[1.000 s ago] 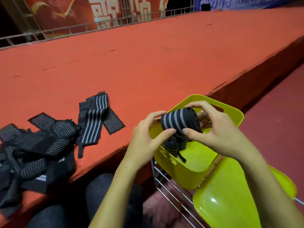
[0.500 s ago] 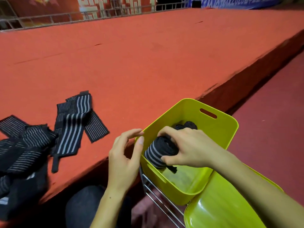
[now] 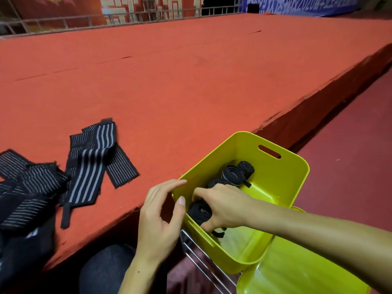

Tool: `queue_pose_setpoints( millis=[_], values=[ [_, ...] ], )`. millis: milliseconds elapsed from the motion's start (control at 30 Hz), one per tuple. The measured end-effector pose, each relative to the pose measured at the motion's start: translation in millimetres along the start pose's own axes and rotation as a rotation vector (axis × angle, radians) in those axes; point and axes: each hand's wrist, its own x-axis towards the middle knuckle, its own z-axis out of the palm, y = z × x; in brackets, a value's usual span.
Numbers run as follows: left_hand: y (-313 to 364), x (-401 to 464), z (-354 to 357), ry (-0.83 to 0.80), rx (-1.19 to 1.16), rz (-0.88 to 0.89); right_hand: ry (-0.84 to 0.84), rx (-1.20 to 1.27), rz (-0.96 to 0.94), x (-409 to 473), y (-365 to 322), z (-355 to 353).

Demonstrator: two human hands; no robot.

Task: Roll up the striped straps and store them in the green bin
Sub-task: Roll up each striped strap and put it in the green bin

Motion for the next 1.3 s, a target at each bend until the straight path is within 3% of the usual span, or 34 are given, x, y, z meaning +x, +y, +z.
queue_pose_setpoints(
  millis=[333,533,1000,1300],
  values=[
    [-3,-3,-1,-0.008,-0.01,0.0,0.054,0.055,0.064,25,-8,32],
    [-4,-6,-2,-0.012,-0.011,0.006,-0.062,0.066,0.079,22,-10,31],
    [-3,-11,-2,-0.031,0.03,0.052,-0.09,-0.385,0.005,27,-7,17],
    [5,-16,-2,-0.054,0.039,0.031,-0.082,-0.392,0.027,29,-14,24]
  ],
)
